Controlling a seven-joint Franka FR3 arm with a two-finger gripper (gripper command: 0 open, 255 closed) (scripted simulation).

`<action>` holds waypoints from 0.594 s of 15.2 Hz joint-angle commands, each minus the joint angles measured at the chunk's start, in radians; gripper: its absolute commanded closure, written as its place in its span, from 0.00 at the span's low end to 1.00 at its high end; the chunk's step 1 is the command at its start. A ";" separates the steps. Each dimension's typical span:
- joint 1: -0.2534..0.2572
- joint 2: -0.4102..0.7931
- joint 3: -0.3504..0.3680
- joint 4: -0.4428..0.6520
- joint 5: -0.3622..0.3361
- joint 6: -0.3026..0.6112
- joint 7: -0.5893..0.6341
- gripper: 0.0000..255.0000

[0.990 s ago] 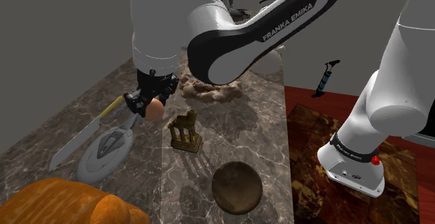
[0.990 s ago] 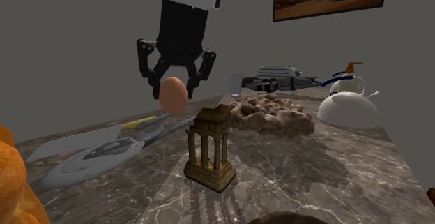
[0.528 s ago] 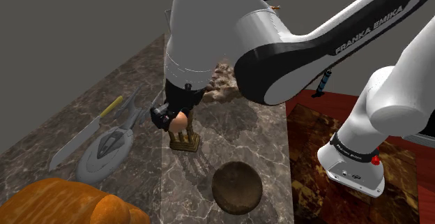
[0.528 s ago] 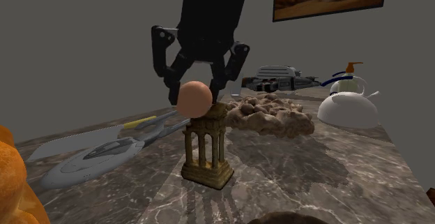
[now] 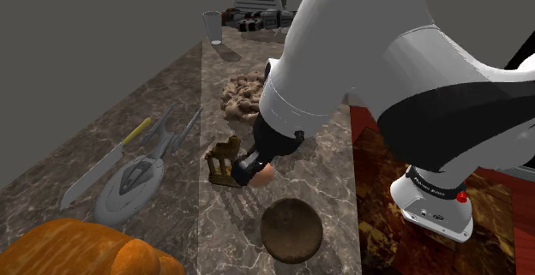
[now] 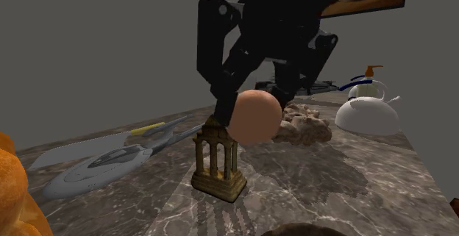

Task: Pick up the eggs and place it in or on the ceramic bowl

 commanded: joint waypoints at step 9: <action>0.153 -0.187 0.026 -0.166 0.128 -0.016 0.066 1.00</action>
